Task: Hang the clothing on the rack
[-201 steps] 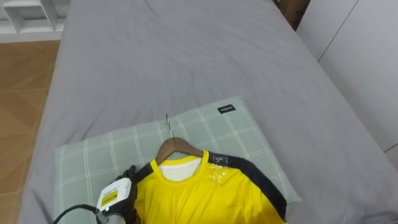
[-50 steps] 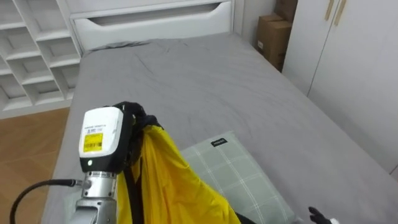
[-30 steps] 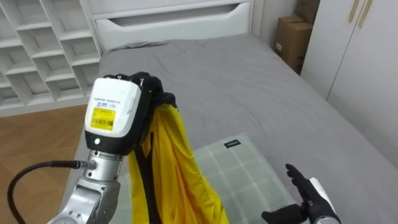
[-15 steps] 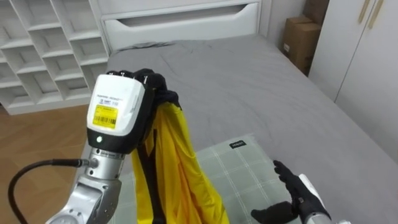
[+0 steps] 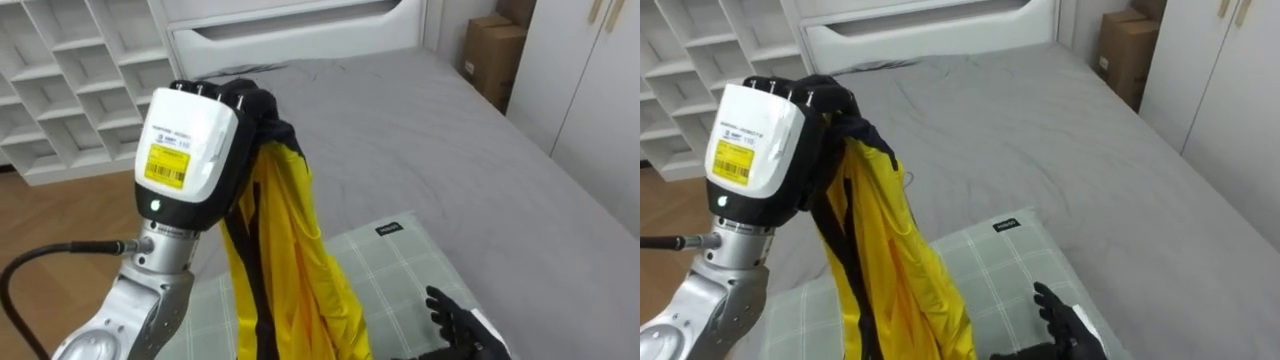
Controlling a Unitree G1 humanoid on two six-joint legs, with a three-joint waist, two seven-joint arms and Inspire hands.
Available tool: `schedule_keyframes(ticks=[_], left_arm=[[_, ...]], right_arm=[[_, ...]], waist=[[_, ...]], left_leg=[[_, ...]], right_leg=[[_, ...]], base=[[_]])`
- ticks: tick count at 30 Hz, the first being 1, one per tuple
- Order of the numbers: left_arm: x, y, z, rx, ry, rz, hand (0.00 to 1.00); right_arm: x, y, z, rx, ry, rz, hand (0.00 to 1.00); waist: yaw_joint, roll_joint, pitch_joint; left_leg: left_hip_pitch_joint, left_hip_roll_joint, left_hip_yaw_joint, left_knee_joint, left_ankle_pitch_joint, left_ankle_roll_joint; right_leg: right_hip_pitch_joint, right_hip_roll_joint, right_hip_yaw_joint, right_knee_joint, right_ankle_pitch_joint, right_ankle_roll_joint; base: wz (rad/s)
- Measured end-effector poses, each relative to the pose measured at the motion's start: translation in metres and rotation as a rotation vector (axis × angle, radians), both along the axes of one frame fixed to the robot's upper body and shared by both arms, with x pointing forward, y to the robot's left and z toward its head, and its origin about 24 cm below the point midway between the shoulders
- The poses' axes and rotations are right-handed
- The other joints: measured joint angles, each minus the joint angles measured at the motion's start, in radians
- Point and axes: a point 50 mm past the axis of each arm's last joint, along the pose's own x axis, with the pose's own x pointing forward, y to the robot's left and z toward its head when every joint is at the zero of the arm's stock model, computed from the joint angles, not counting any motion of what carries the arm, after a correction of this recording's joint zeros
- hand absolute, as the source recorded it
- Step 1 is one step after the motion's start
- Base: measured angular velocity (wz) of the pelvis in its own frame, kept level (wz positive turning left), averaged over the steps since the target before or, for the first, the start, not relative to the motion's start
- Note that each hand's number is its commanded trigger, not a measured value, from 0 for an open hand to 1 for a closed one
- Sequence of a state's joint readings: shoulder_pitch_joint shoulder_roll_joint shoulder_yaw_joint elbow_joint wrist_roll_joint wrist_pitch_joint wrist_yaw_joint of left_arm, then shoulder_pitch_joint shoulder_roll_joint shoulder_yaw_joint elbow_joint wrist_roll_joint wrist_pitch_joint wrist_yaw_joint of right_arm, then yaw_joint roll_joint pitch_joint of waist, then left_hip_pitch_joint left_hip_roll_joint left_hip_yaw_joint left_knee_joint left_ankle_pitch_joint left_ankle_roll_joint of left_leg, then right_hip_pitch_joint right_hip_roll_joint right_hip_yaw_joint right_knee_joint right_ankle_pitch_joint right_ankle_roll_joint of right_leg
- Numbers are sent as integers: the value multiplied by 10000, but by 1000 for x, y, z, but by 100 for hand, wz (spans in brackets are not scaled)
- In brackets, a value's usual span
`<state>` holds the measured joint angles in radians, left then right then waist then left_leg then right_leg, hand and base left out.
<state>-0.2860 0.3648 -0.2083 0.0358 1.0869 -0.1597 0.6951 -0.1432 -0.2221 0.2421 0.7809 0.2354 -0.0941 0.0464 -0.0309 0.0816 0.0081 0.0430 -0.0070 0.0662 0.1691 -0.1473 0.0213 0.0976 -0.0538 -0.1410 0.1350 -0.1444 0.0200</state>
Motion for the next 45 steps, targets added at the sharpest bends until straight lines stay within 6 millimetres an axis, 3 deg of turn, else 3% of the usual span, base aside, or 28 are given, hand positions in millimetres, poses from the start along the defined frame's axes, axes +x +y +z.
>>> schedule_keyframes(ticks=[7, 17, 28, 39, 45], left_arm=[[-1, -1, 4, 36, -181, 37, 100], [-5, -4, 20, -81, -922, 181, 100], [-5, -4, 21, -26, -963, 251, 100], [-4, -4, 20, 189, -902, 462, 100], [-4, -7, 18, 190, -823, 317, 100]], right_arm=[[-13, 2, -17, 1849, 997, -1282, 0], [-16, 13, -21, 3397, 1299, -1795, 0], [-14, 22, -20, 4126, 1258, -1727, 0], [8, 33, -6, 4175, 782, -895, 0], [29, 42, 11, 5117, 153, -1066, 0]], waist=[[51, 23, -7], [161, 42, -21], [152, 31, -6], [193, 42, 44], [246, -46, 106]], left_leg=[[9, -7, -38, -3, 0, 0], [-110, -23, -150, 129, 1, 2], [-146, -44, -239, 170, -7, 12], [-119, -46, -180, 109, -5, 12], [-128, -47, -146, 76, -5, 13]], right_leg=[[2, -9, -1, 4, 0, 0], [-15, -18, -93, 5, 0, 0], [-16, -44, -156, 17, 0, -1], [-2, -37, -107, -2, -1, 1], [-28, -37, -12, -10, -2, 3]], base=[[0], [2], [2], [0], [-1]])
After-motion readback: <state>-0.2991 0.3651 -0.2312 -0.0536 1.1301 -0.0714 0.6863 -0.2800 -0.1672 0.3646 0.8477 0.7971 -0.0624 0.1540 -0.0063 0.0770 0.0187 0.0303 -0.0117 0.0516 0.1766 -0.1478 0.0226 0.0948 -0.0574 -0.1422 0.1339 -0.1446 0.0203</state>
